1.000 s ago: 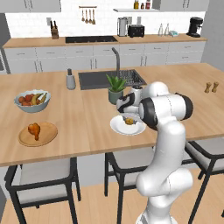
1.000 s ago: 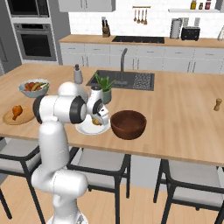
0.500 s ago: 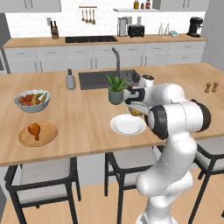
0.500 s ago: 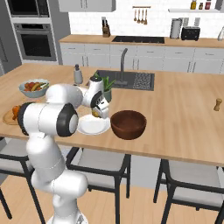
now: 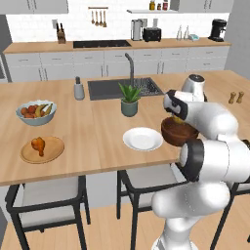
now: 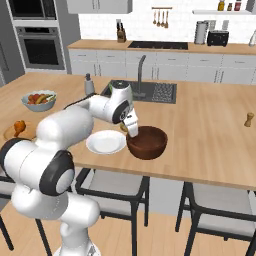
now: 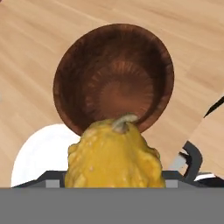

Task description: Pick the chicken drumstick and squash from their plates and place them in the bowl. Then put the bowl in the fridge.

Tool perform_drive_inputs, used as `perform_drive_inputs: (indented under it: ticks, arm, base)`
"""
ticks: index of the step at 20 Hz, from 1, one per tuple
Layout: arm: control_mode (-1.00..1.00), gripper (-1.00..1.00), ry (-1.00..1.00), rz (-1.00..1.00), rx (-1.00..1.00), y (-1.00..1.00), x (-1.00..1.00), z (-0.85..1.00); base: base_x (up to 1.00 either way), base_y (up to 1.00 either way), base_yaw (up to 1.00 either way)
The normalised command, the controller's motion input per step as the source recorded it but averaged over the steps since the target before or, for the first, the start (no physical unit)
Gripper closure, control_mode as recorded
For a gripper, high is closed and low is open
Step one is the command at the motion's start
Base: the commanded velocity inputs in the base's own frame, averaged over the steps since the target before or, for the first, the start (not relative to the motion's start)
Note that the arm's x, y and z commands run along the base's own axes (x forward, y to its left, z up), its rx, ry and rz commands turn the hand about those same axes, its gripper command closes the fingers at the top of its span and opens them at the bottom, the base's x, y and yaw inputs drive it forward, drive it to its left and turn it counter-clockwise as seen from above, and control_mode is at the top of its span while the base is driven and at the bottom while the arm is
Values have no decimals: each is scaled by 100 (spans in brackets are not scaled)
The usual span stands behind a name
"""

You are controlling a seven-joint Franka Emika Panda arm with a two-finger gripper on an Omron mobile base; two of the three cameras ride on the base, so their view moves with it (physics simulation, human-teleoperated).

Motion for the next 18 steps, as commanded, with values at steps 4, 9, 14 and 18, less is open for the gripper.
perform_drive_inputs:
  ticks: [4,9,14,18]
  arm:
    - [-100,100,8,-3,-23,-76,58,-59]
    - [-100,100,6,0,-13,-15,82,-59]
    - [-100,-100,6,0,-3,0,38,-37]
    - [-100,-100,0,0,1,0,3,7]
  base:
    - [0,0,0]
    - [0,0,0]
    - [0,0,0]
    - [0,0,0]
